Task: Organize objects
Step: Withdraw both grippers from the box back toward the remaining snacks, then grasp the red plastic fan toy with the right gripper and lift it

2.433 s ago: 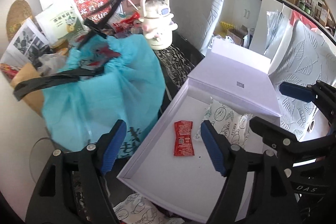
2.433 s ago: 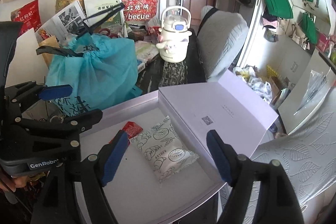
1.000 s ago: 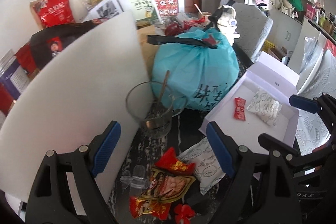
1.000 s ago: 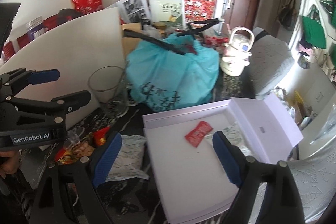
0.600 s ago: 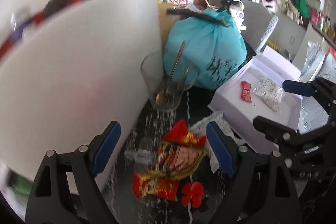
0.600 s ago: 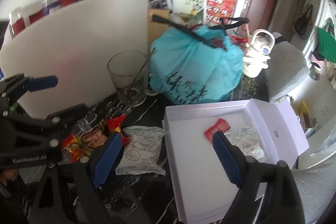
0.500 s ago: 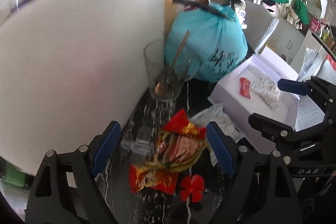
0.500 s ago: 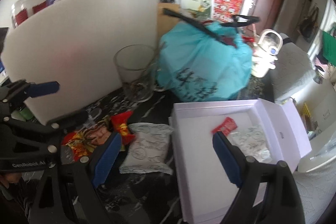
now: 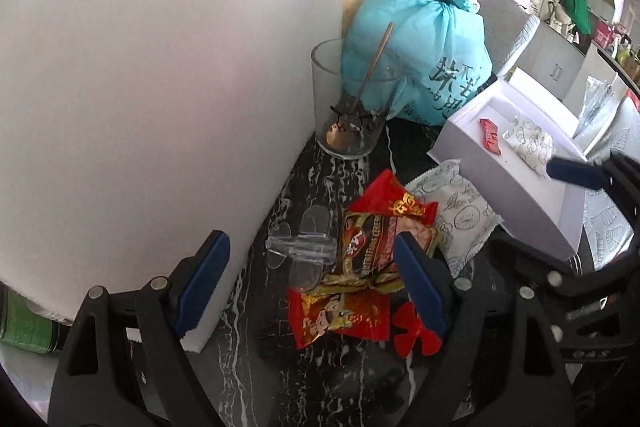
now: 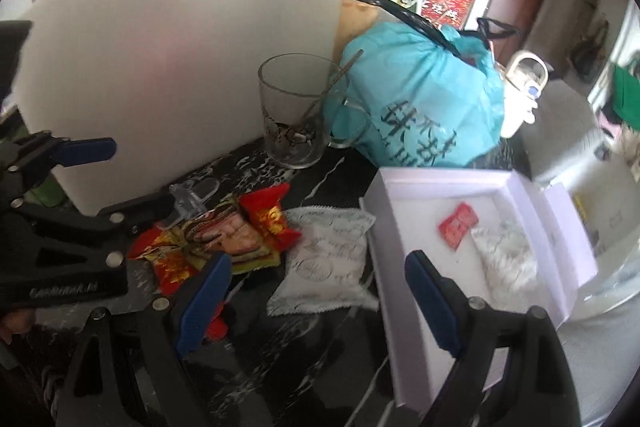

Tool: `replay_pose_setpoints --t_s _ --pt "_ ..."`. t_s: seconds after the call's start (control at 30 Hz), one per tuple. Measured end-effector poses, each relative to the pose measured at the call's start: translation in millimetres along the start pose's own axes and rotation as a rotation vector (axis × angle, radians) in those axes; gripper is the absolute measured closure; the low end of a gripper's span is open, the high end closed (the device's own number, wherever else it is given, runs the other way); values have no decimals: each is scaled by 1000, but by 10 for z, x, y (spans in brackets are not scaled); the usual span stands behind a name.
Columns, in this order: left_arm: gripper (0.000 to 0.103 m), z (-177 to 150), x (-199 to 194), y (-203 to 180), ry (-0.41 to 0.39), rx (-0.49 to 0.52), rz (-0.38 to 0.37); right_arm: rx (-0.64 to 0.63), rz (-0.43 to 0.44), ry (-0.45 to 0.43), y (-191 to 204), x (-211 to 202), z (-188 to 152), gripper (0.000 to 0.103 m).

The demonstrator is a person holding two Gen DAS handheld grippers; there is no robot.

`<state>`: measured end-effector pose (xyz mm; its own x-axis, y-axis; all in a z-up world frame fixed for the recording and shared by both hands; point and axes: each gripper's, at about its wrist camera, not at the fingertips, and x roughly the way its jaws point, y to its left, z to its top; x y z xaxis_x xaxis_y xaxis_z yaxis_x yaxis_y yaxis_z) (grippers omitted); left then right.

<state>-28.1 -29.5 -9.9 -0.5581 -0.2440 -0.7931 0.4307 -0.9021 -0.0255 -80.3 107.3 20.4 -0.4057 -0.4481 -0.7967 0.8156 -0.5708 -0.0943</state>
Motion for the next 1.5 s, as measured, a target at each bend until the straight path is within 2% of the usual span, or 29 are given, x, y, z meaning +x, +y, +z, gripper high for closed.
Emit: replay_pose_setpoints --t_s 0.1,0.27,0.43,0.63,0.73,0.9,1.1,1.37,1.43,1.5 --pt "20 -36 28 4 12 22 10 47 3 2 19 7 -134 14" --pt "20 -144 79 -3 24 66 50 28 -16 14 171 60 -262 14" --pt "20 -234 136 -10 41 96 59 19 38 7 260 98 -385 14" --pt "20 -309 310 3 114 107 23 51 111 27 266 226 -478 14" --pt "20 -343 381 10 137 109 8 21 118 34 322 261 -518 14" --pt "20 -368 439 -7 155 120 28 -10 155 46 408 322 -554 16" --pt "20 -383 445 -33 158 133 21 -9 172 46 424 382 -574 30" --pt "20 -401 475 -49 182 130 -23 -43 187 36 506 408 -602 61" --pt "20 -411 487 -65 199 129 -61 -53 189 44 519 407 -618 67" --pt "20 -426 504 -92 214 140 -78 -45 205 50 488 401 -631 68"
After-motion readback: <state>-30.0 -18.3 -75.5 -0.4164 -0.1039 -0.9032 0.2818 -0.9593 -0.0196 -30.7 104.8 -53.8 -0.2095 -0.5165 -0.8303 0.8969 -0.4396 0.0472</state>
